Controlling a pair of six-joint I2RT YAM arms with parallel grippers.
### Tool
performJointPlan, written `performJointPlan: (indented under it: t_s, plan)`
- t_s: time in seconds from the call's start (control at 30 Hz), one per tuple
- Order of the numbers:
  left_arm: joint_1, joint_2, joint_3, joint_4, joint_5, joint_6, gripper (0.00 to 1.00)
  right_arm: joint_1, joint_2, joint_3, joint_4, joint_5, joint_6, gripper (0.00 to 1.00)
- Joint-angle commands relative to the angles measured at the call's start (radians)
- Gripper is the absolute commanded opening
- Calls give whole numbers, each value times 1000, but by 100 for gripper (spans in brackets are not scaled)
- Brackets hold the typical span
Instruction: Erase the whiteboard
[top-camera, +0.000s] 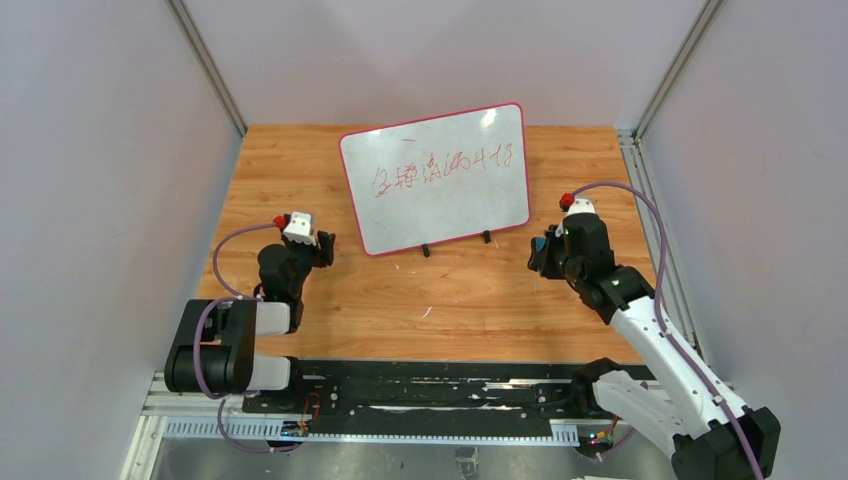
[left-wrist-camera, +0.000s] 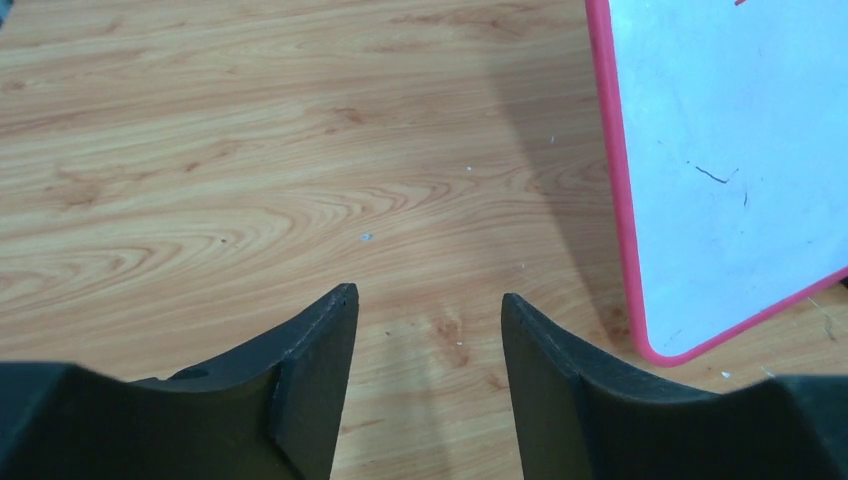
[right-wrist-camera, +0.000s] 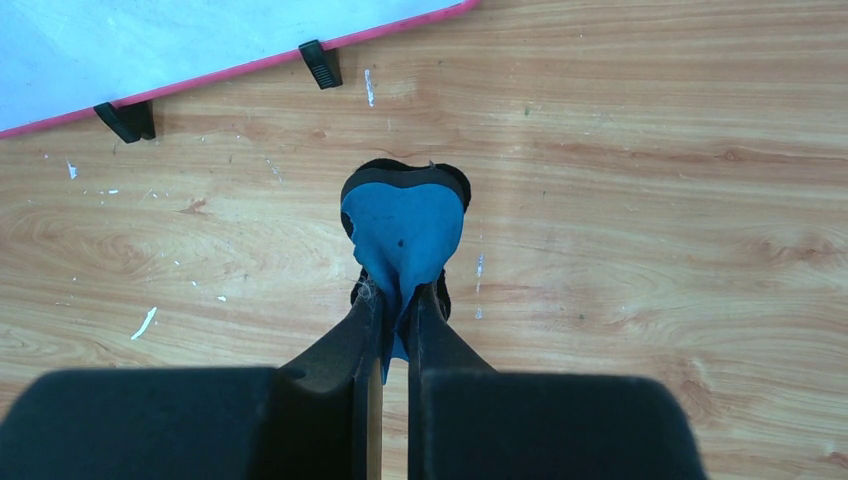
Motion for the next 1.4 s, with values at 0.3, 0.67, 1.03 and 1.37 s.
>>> performJointPlan:
  t_s: [0.3, 0.67, 1.03, 1.37]
  plan:
    - [13, -24, 13, 6, 37, 11, 60, 17, -14, 13, -26, 51, -34, 1]
    - [38, -249, 399, -683, 285, 92, 58, 17, 24, -13, 24, 14, -8, 1]
    - [65, 79, 642, -698, 722, 35, 59, 18, -22, 29, -46, 23, -42, 1]
    - [134, 221, 691, -430, 904, -202, 58, 19, -50, 21, -75, 59, -60, 1]
